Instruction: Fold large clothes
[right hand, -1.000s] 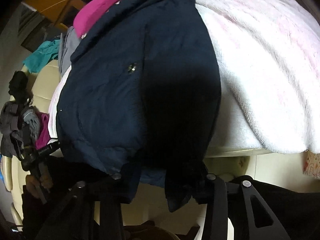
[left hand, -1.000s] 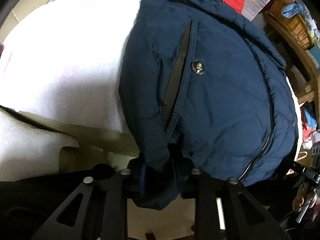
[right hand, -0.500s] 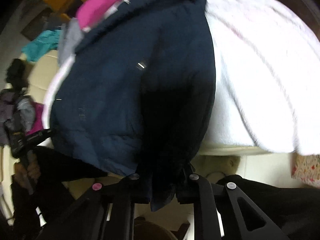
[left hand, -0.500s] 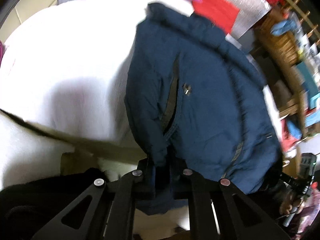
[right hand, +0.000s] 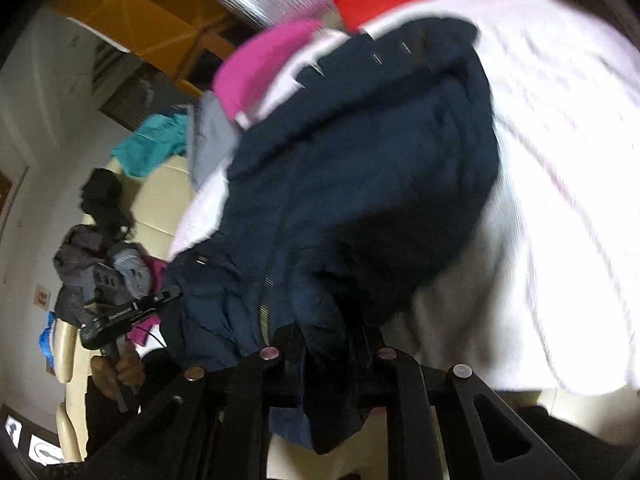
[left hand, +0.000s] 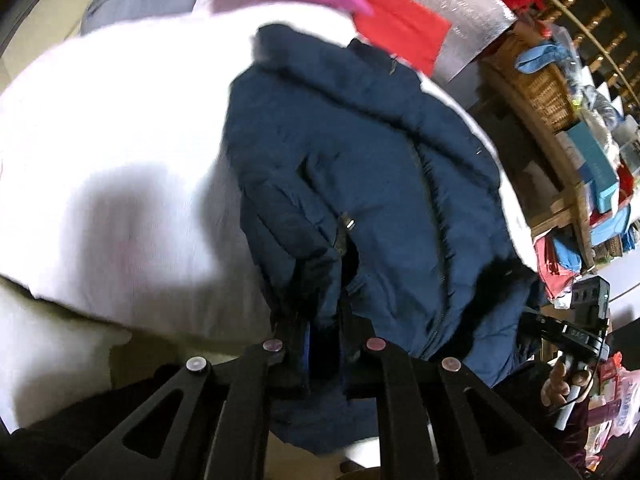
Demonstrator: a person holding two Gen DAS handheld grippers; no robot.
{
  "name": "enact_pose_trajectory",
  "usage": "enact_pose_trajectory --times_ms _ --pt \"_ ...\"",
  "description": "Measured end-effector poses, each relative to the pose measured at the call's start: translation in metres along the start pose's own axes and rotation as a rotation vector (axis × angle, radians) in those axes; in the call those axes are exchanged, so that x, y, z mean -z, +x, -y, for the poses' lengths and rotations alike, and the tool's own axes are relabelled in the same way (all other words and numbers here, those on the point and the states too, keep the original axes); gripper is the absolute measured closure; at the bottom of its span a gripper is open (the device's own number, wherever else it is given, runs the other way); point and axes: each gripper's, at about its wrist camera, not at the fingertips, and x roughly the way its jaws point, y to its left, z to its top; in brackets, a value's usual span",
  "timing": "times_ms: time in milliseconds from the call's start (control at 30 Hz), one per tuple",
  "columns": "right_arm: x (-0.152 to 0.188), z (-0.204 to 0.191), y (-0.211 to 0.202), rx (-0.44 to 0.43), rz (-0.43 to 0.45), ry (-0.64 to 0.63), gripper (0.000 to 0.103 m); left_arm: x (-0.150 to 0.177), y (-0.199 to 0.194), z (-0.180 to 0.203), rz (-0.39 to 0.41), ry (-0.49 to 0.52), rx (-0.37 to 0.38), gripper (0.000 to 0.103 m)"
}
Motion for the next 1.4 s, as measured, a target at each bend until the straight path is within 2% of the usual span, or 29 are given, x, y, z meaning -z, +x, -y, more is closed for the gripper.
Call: enact_pose_trajectory --times_ms 100,133,167,200,233,300,333,367,467,533,600,733,833,900,967,1000,1033,1067,1100,1133,1200,1233,1333,1400 --pt "0.005 0.015 -0.002 -0.014 -0.008 0.044 0.078 0.007 0.014 -0.018 -0.044 -0.057 0.017 0.092" --pt "0.003 0.016 0.002 -0.009 -0.009 0.057 0.068 0.009 0.015 -0.022 -0.053 -0.069 0.021 0.091" --pt "0.003 0.019 0.003 0.0 -0.009 0.078 0.048 0.01 0.017 -0.024 -0.06 -0.076 0.024 0.091" --pt "0.004 0.026 0.005 0.001 -0.003 0.109 0.035 0.011 0.018 -0.025 -0.064 -0.079 0.026 0.091" --pt "0.005 0.03 0.006 -0.015 0.003 0.119 0.028 0.011 0.017 -0.024 -0.064 -0.076 0.027 0.09" --pt "0.006 0.033 0.016 -0.064 -0.011 0.117 0.03 0.012 0.017 -0.022 -0.065 -0.063 0.027 0.09" --pt "0.005 0.031 0.024 -0.071 -0.026 0.108 0.039 0.012 0.015 -0.02 -0.065 -0.056 0.028 0.09" --pt "0.006 0.024 0.028 -0.089 -0.053 0.07 0.06 0.012 0.014 -0.018 -0.06 -0.048 0.029 0.09" --pt "0.01 -0.008 0.024 -0.054 -0.055 -0.078 0.08 0.01 0.006 -0.01 -0.047 -0.013 0.029 0.09" --pt "0.01 -0.023 0.012 -0.057 -0.037 -0.131 0.083 0.007 -0.001 -0.005 -0.042 0.003 0.03 0.09" --pt "0.006 -0.039 -0.004 -0.081 0.024 -0.178 0.084 0.002 -0.012 -0.002 -0.031 0.009 0.054 0.09" --pt "-0.008 -0.043 -0.018 -0.107 0.109 -0.169 0.084 -0.009 -0.028 0.008 0.008 0.035 0.097 0.09" --pt "-0.011 -0.031 -0.001 -0.086 0.067 -0.125 0.084 -0.007 -0.017 0.007 -0.022 0.042 0.07 0.09" --pt "-0.003 -0.021 0.014 -0.065 0.009 -0.093 0.083 -0.001 -0.002 -0.001 -0.059 0.016 0.024 0.089" --pt "0.007 -0.012 0.026 -0.056 -0.054 -0.06 0.08 0.005 0.014 -0.011 -0.099 -0.014 -0.006 0.081" --pt "0.01 -0.009 0.033 -0.053 -0.079 -0.044 0.077 0.009 0.022 -0.018 -0.121 -0.037 -0.015 0.079" --pt "0.013 -0.005 0.038 -0.046 -0.101 -0.026 0.066 0.012 0.027 -0.022 -0.132 -0.049 -0.019 0.078" --pt "0.016 -0.001 0.044 -0.032 -0.123 -0.01 0.046 0.014 0.031 -0.025 -0.142 -0.058 -0.023 0.078" --pt "0.019 0.001 0.05 -0.02 -0.141 -0.003 0.035 0.016 0.034 -0.026 -0.146 -0.06 -0.027 0.078" --pt "0.021 0.0 0.053 -0.016 -0.148 -0.015 0.032 0.017 0.034 -0.024 -0.138 -0.051 -0.032 0.078" --pt "0.025 -0.012 0.056 0.04 -0.136 -0.13 0.055 0.017 0.032 -0.019 -0.127 -0.033 -0.027 0.079" --pt "0.025 -0.015 0.055 0.05 -0.136 -0.152 0.07 0.017 0.031 -0.016 -0.122 -0.023 -0.028 0.079" --pt "0.02 -0.022 0.042 0.008 -0.095 -0.153 0.083 0.013 0.024 -0.013 -0.106 -0.012 -0.017 0.088" --pt "0.015 -0.028 0.027 -0.021 -0.044 -0.163 0.085 0.009 0.012 -0.012 -0.084 -0.02 0.028 0.089"
